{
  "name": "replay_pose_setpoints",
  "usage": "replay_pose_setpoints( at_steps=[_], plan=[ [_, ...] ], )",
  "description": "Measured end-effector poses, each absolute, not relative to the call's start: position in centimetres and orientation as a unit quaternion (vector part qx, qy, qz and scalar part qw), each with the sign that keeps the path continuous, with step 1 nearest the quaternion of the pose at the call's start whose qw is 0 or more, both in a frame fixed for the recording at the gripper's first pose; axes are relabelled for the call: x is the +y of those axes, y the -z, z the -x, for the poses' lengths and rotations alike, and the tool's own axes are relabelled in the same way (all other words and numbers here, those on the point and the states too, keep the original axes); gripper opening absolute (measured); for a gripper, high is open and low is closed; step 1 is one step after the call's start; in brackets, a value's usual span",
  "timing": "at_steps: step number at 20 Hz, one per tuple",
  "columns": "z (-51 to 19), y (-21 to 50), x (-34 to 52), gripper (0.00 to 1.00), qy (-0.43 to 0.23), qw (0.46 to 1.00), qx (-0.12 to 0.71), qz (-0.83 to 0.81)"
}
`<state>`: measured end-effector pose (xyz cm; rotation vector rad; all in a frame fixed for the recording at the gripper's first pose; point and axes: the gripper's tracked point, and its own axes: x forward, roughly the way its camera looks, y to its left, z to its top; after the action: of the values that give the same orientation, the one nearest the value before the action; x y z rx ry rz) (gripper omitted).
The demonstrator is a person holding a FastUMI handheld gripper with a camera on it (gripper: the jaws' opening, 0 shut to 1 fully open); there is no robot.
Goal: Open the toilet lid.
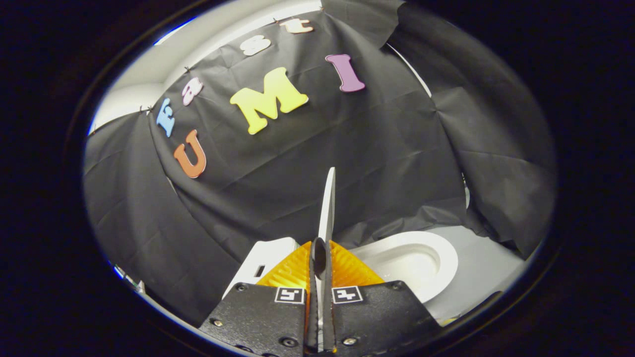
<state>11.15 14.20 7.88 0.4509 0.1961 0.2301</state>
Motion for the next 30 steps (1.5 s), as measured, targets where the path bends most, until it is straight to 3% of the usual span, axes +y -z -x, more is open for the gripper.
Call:
replay_pose_setpoints(
  at_steps=[18,30],
  plan=[
    [-9.9,-10.4,24.2,0.07,-0.118,0.986,0.054,-0.108],
    [-9.5,-10.7,31.7,0.07,-0.155,0.985,0.045,-0.059]
  ],
)
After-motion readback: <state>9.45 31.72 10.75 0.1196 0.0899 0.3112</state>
